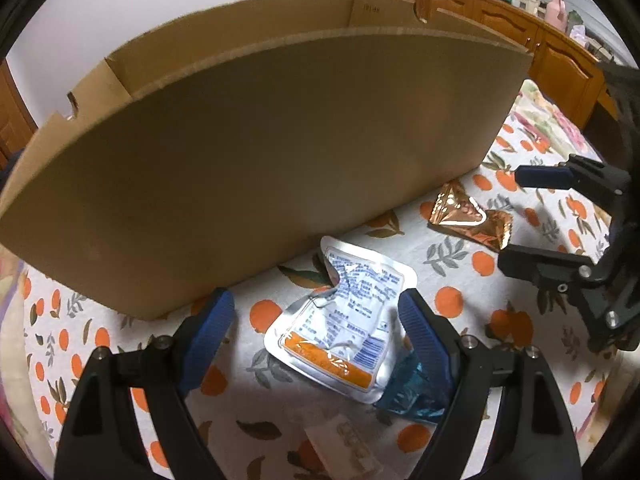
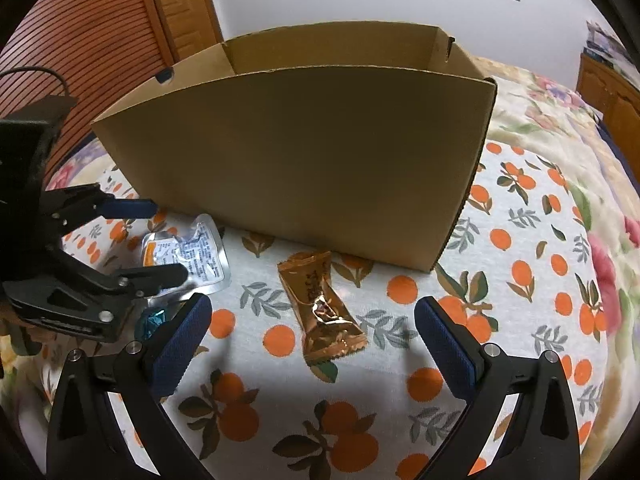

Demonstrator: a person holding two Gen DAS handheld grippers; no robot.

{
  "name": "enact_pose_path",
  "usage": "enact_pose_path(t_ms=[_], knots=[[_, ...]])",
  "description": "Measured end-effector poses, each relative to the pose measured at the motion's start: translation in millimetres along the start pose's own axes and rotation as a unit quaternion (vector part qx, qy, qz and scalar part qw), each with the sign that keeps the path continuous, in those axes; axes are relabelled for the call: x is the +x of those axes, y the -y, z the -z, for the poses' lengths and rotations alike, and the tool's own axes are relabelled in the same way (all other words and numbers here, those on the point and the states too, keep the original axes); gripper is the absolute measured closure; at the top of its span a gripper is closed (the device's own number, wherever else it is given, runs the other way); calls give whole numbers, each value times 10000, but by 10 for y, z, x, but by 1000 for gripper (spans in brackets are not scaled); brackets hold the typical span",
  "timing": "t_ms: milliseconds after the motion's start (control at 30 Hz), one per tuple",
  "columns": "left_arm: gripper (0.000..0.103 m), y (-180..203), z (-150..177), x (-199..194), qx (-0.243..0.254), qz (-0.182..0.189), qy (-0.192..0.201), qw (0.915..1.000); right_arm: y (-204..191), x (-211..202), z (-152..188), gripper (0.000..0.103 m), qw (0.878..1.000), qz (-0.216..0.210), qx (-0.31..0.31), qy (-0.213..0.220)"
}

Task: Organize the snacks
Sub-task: 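Grasp the clear tray pouch with the left tool while the right tool grasps the copper wrapper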

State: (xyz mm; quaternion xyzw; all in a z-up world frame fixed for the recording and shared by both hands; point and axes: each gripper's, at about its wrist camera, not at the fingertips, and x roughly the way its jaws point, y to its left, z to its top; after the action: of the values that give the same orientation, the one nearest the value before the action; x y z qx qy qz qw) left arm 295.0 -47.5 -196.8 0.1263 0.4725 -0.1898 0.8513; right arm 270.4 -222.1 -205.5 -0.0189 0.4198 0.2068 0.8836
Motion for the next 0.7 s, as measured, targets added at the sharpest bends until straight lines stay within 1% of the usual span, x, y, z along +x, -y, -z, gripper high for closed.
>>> enact_pose_path(t_ms=[33, 133, 233, 367, 400, 433, 467, 500, 567, 633, 700], knots=[[19, -2, 7, 16, -15, 6, -23, 10000, 5, 10, 0, 3, 10000, -20, 9, -13], [19, 6, 29, 74, -21, 28, -126, 9999, 17, 31, 8, 4, 10000, -27, 35, -45], [19, 2, 38, 79, -32, 14, -129, 9999, 28, 31, 3, 4, 10000, -30, 53, -65], [19, -36, 19, 103, -186, 72, -122, 9997, 7, 19, -7, 4, 10000, -36, 30, -43], [23, -44, 23, 100, -222, 111, -100, 9996, 2, 19, -10, 4, 10000, -44, 18, -39], [39, -51, 27, 92, -244, 189, -64, 9995, -1, 24, -13, 4, 10000, -54, 13, -39], [43, -48, 30, 77, -267, 261, -43, 9993, 0, 32, -14, 4, 10000, -64, 8, -49], [44, -72, 37, 59, -248, 242, -57, 9994, -6, 46, -16, 4, 10000, -70, -3, -63], [52, -29, 38, 25, -135, 299, -37, 9995, -13, 85, -26, 7, 9999, -83, -43, -106], [57, 14, 29, -10, -73, 334, -25, 9994, -19, 117, -40, 9, 9998, -125, -84, -148], [63, 28, 30, -61, -66, 395, -9, 9992, -21, 148, -56, 12, 9995, -208, -117, -205]])
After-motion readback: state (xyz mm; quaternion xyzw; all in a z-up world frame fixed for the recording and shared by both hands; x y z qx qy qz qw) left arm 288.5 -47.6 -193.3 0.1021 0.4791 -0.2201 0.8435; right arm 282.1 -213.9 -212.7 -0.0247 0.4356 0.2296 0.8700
